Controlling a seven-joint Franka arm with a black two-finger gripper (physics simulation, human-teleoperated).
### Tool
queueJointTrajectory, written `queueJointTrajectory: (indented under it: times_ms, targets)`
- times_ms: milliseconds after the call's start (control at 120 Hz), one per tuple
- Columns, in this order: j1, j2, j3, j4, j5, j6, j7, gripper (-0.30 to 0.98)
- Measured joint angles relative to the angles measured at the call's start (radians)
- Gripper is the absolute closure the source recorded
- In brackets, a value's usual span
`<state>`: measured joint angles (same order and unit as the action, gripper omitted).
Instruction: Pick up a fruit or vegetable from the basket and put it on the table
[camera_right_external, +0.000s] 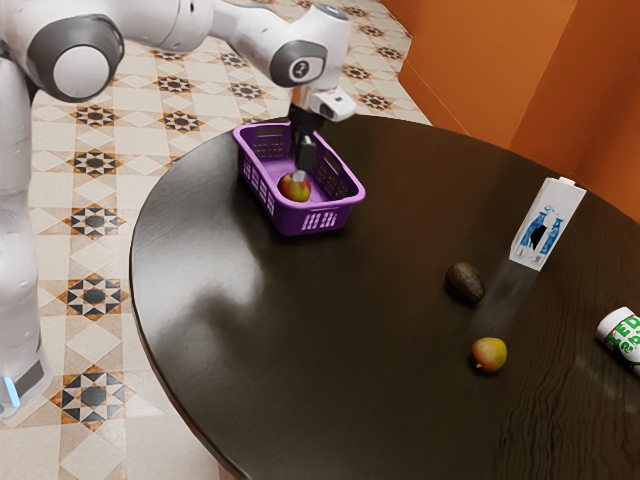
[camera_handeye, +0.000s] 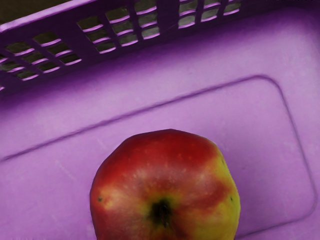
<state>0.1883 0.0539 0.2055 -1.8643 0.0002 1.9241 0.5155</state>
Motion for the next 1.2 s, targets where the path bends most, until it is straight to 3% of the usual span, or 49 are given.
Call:
queueJointTrajectory:
  times_ms: [1200]
  targets:
    - [-0.014,0.048,-0.002,-0.042,-0.033,0.071,0.011,0.0]
